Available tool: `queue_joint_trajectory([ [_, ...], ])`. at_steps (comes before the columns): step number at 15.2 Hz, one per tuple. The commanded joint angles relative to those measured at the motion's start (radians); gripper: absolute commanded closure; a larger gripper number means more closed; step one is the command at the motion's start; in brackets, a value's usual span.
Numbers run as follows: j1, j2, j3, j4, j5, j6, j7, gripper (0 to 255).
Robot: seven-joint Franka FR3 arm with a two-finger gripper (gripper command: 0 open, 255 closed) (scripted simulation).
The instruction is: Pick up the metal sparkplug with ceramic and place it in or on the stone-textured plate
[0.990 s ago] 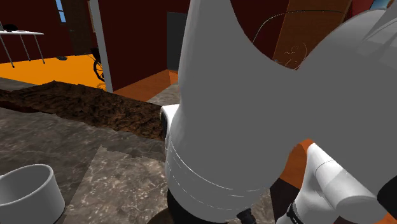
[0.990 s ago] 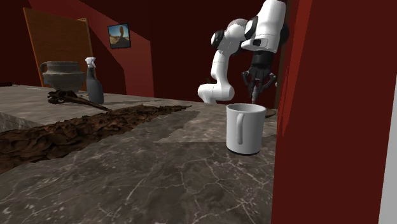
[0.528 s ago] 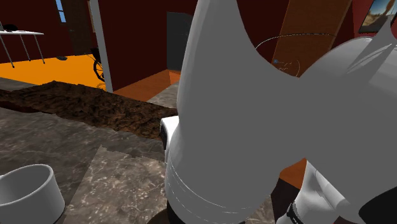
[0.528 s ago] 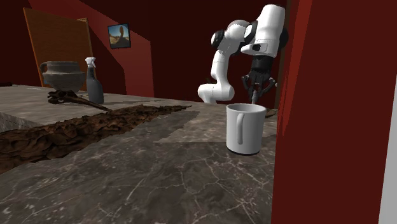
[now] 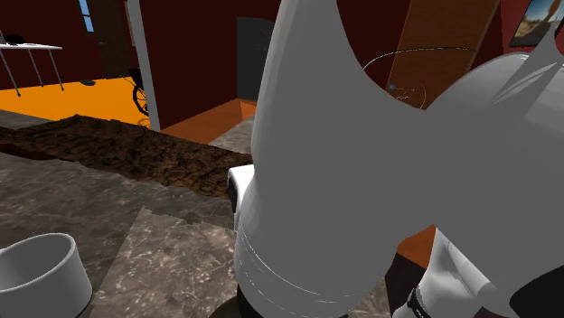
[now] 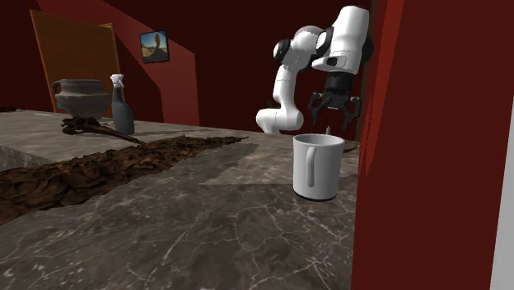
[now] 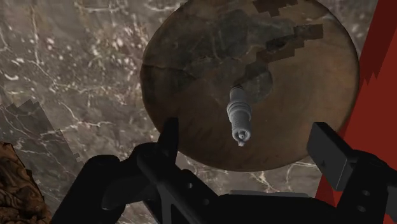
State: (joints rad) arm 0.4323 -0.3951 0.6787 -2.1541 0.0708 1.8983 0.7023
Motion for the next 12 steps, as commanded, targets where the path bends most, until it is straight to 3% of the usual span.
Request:
queue_joint_trajectory([
  [1, 0.000, 0.000, 0.000, 0.000, 0.000, 0.000, 0.000, 0],
  [5, 0.001, -0.010, -0.011, 0.119, 0.001, -0.128, -0.002, 0],
  [12, 0.001, -0.010, -0.011, 0.119, 0.001, -0.128, -0.002, 0],
])
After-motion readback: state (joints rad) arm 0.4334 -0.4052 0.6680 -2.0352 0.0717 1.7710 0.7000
